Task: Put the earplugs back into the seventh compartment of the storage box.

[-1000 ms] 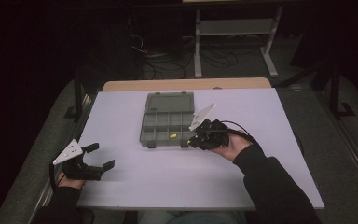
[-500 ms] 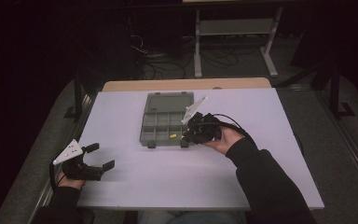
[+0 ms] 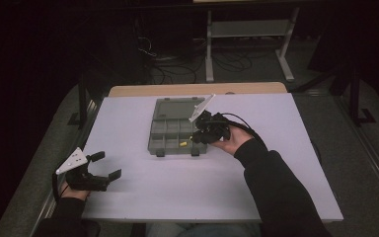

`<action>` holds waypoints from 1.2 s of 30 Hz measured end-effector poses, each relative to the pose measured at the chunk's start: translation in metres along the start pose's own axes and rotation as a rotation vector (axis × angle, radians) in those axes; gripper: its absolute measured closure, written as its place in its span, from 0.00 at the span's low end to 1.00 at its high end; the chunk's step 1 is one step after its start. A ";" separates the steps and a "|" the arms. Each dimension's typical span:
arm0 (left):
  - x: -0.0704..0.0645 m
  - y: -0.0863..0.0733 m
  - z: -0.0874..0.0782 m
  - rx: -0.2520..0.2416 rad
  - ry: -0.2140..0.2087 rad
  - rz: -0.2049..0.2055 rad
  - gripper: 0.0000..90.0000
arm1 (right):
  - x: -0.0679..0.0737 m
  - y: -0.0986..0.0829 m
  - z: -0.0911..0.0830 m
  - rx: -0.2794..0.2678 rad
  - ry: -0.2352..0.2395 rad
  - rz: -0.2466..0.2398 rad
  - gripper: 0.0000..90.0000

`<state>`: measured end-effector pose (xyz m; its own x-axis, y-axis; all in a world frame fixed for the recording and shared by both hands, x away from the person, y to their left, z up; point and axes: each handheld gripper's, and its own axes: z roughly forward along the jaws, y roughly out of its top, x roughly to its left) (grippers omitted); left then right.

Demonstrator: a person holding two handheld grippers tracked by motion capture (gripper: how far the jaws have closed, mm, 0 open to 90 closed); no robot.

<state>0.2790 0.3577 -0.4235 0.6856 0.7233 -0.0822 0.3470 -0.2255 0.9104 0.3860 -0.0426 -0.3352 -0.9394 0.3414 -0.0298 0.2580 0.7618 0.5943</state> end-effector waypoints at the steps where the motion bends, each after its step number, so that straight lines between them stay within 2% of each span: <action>1: 0.000 0.000 0.000 0.000 0.000 0.001 0.00 | -0.002 0.001 0.001 0.001 0.000 0.000 0.89; 7: 0.000 0.000 0.000 0.000 -0.001 0.000 0.00 | -0.009 0.008 0.009 0.008 -0.001 0.014 0.89; 17: 0.000 0.000 0.000 0.000 0.000 0.001 0.00 | -0.016 0.016 0.031 0.051 0.009 0.024 0.89; 33: 0.000 0.000 0.000 -0.001 -0.004 0.001 0.00 | -0.032 0.015 0.063 0.063 0.038 0.081 0.88; 36: 0.000 0.000 0.000 -0.002 -0.006 0.004 0.00 | -0.032 0.014 0.067 0.066 0.038 0.077 0.88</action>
<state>0.2794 0.3575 -0.4236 0.6906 0.7188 -0.0806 0.3426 -0.2269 0.9117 0.4352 -0.0055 -0.3797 -0.9238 0.3804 0.0447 0.3429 0.7693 0.5391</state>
